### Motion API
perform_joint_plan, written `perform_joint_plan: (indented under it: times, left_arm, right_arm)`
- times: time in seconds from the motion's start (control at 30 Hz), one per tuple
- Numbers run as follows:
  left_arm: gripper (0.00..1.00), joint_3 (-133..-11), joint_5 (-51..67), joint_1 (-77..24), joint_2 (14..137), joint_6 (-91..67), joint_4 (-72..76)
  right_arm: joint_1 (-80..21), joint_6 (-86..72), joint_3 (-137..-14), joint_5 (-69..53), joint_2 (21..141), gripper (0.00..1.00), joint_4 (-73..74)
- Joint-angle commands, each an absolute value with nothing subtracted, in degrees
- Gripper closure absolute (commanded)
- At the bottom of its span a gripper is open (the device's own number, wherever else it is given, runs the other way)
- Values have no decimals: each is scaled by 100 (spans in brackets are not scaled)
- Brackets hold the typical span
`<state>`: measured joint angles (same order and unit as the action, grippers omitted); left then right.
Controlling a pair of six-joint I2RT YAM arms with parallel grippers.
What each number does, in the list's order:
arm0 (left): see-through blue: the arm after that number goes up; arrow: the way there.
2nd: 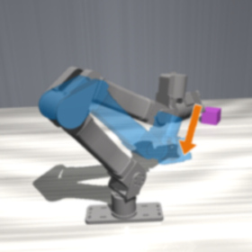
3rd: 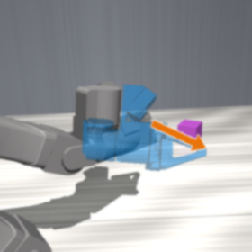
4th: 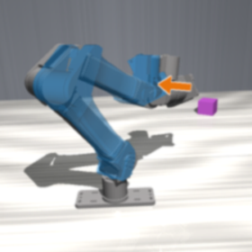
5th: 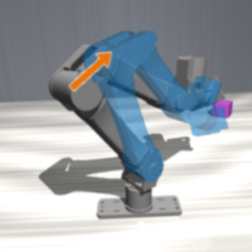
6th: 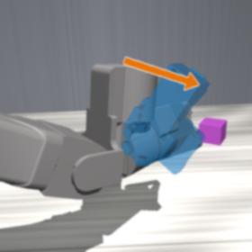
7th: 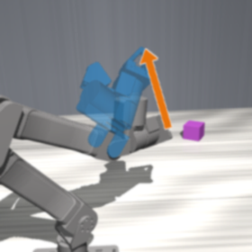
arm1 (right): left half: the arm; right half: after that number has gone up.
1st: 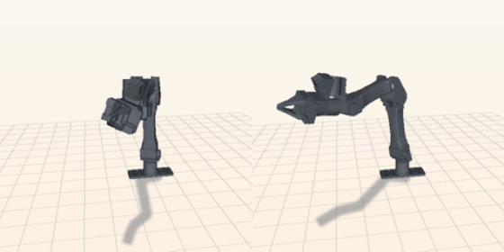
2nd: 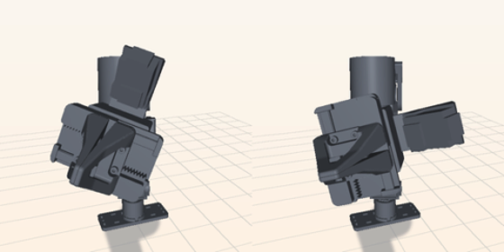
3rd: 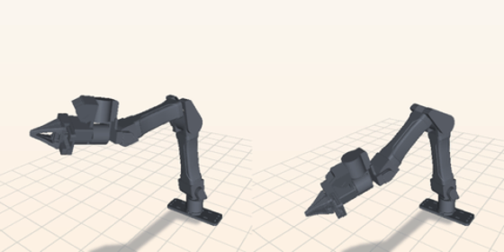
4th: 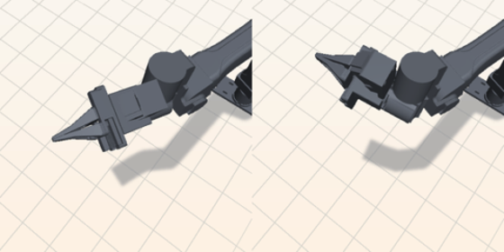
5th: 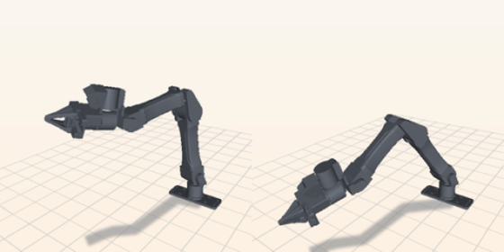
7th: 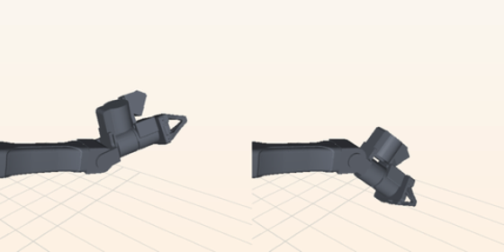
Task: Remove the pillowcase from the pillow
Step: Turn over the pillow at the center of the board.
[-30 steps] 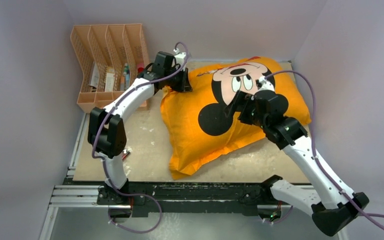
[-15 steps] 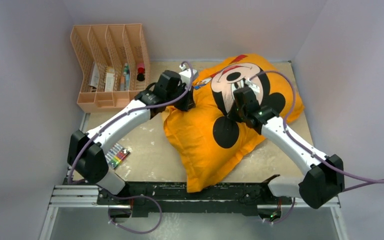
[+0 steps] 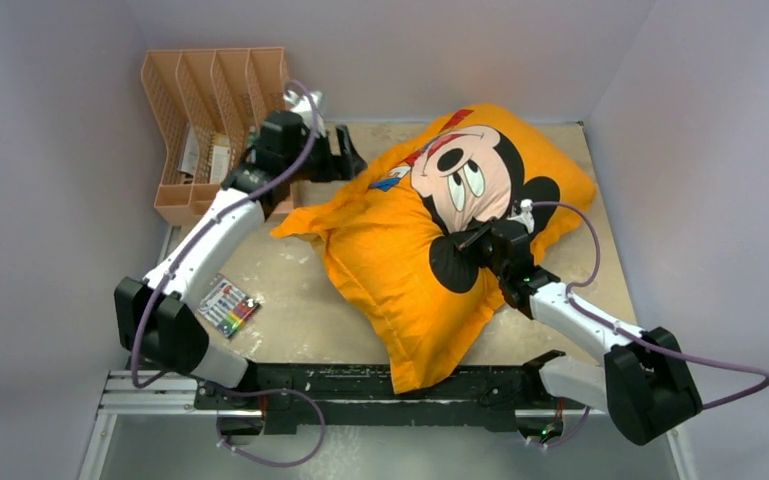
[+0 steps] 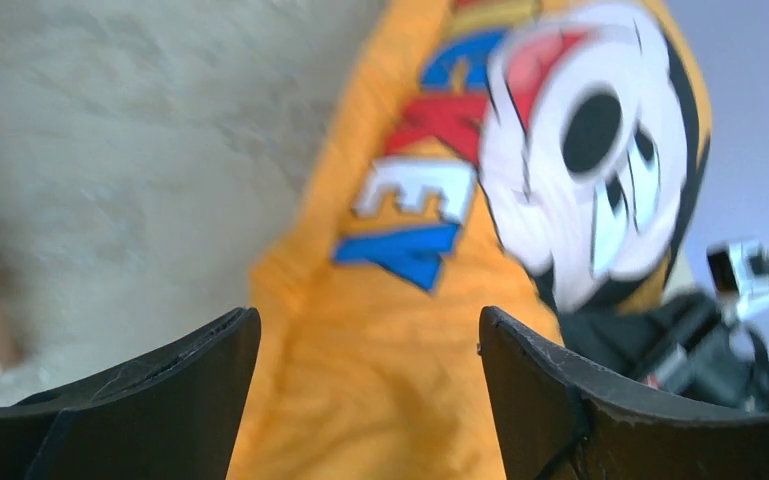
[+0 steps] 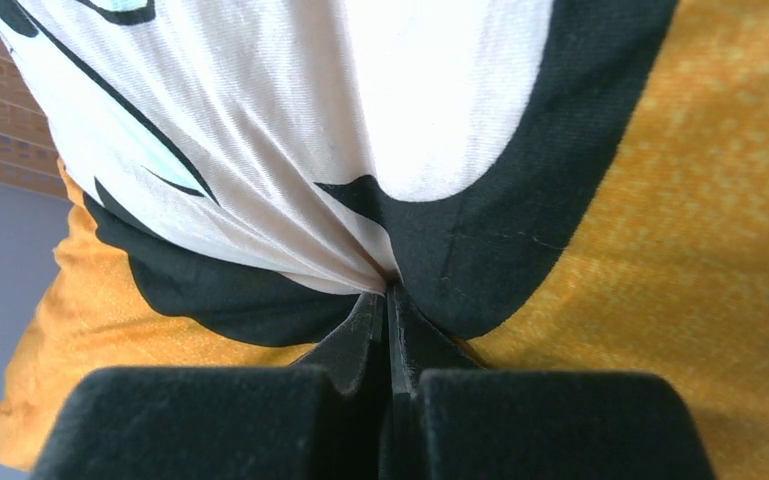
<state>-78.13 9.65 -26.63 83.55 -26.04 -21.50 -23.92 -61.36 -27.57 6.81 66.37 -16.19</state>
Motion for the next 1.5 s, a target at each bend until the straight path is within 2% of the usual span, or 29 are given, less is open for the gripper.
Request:
perform_joint_plan:
  times: [0.0, 0.07, 0.2, 0.27, 0.43, 0.47, 0.5, 0.57, 0.6, 0.7, 0.77, 0.87, 0.93, 1.03, 1.13, 1.2, 1.3, 1.37, 1.47]
  left_arm:
    - [20, -8440, 2257, -1886, 9318, -2794, -1860]
    - [19, -8666, 3043, -1849, 10033, -2721, -1888]
    - [17, -8106, 5120, -1850, 10698, -4150, 262]
    - [16, -7688, 5224, -1854, 10862, -4968, 1517]
    - [15, -7679, 5561, -2329, 11053, -4523, 1201]
    - [18, -7707, 5683, -2476, 11040, -4321, 1071]
    - [32, -7717, 5772, -2591, 11018, -4144, 928]
    - [87, -7656, 5744, -2620, 10910, -4038, 839]
    - [100, -7614, 5598, -2550, 10821, -4114, 840]
    - [100, -7849, 5242, -2217, 10553, -4251, 678]
    - [100, -8671, 4948, -2083, 10434, -3878, -220]
    - [100, -10307, 4387, -2099, 10558, -3064, -1889]
    - [100, -11218, 4223, -2101, 10634, -2922, -2351]
    - [100, -11725, 4345, -2101, 10623, -3246, -1983]
    - [100, -12029, 4563, -2123, 10740, -3380, -2099]
    - [100, -12113, 4028, -2255, 10623, -2580, -2893]
    - [100, -11695, 2223, -2963, 10154, -1066, -3970]
    - [100, -10909, 1192, -3559, 9739, -690, -3947]
    - [100, -9543, 367, -4279, 8940, -803, -3272]
  right_arm:
    - [-2435, -6041, -2291, 470, 7330, 100, 151]
    - [-2439, -5974, -2377, 443, 7369, 100, 156]
    - [-2439, -5830, -2541, 414, 7327, 100, 312]
    - [-2442, -5818, -2528, 434, 7208, 100, 357]
    - [-2435, -5728, -2506, 407, 7009, 100, 421]
    - [-2436, -5687, -2534, 394, 7002, 100, 440]
    - [-2435, -5628, -2569, 369, 7025, 100, 458]
    - [-2439, -5471, -2690, 314, 7110, 100, 523]
    - [-2435, -5379, -2788, 290, 7188, 100, 603]
    - [-2439, -5127, -3121, 150, 7427, 100, 817]
    - [-2442, -4826, -3412, 48, 7542, 96, 702]
    - [-2443, -4387, -4009, -410, 7735, 85, 616]
    - [-2443, -4195, -4575, -708, 7873, 73, 732]
    - [-2443, -3841, -5579, -1069, 8102, 60, 1113]
    - [-2443, -3593, -6593, -1055, 8282, 53, 1786]
    - [-2444, -3358, -7098, -728, 8203, 47, 2181]
    - [-2443, -3475, -7199, -86, 7661, 43, 2424]
    - [-2444, -3642, -6969, 451, 6996, 42, 2494]
    - [-2441, -3797, -6622, 1393, 6036, 34, 2579]
